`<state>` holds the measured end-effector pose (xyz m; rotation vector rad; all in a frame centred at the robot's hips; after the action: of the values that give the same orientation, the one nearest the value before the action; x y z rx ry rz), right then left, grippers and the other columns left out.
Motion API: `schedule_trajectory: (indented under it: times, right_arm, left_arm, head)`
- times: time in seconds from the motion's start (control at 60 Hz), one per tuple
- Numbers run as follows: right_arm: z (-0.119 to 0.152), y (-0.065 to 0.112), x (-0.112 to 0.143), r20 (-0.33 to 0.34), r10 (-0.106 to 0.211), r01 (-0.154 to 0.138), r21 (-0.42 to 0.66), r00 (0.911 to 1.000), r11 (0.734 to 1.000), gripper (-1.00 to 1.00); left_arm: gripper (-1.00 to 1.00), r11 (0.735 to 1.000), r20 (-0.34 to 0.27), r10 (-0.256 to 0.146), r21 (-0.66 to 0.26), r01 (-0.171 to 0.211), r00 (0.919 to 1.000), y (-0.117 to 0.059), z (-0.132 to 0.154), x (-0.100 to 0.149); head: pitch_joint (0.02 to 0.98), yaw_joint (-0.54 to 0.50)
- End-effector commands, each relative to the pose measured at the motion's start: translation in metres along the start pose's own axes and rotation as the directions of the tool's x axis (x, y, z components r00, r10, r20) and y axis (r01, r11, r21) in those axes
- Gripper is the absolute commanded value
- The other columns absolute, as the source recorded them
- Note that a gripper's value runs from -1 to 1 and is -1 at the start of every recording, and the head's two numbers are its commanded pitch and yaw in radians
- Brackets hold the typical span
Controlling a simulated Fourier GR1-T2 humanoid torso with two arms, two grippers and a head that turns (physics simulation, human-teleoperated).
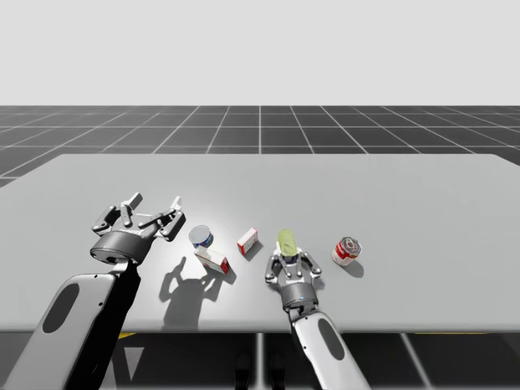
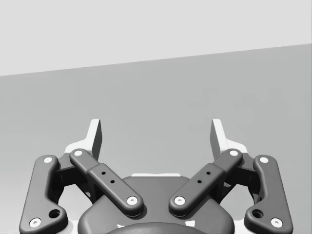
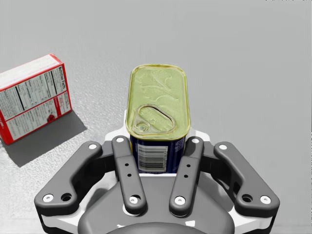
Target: Pick up the potted meat can and lift it.
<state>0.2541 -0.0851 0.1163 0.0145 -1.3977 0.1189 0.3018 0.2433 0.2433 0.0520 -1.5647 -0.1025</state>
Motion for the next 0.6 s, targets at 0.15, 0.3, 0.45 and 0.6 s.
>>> schedule_trajectory:
  times: [0.15, 0.3, 0.45, 0.6]
  right_arm:
    - [0.006, -0.008, 0.055, 0.148, -0.003, 0.014, -0.072, 0.989, 0.997, 1.0]
    - [0.009, -0.016, 0.09, 0.224, 0.003, 0.014, -0.074, 0.9745, 0.997, 1.0]
    - [0.006, -0.03, 0.116, 0.301, 0.048, -0.016, -0.109, 0.9525, 0.994, 1.0]
    - [0.006, -0.044, 0.149, 0.384, 0.091, -0.036, -0.147, 0.919, 0.989, 1.0]
  left_arm:
    - [-1.0, 1.0, -0.001, 0.009, -0.001, -0.009, 1.0, 0.002, 0.0, 0.001]
    - [-1.0, 1.0, -0.002, 0.014, -0.003, -0.014, 0.9999, 0.002, 0.0, 0.001]
    - [-1.0, 1.0, -0.006, 0.019, -0.008, -0.019, 0.9998, 0.002, 0.0, 0.001]
    - [-1.0, 1.0, -0.007, 0.018, -0.004, -0.018, 0.9998, 0.002, -0.001, 0.001]
  head:
    - [0.429, -0.17]
    - [0.428, -0.17]
    - [0.426, -0.17]
    - [0.429, -0.18]
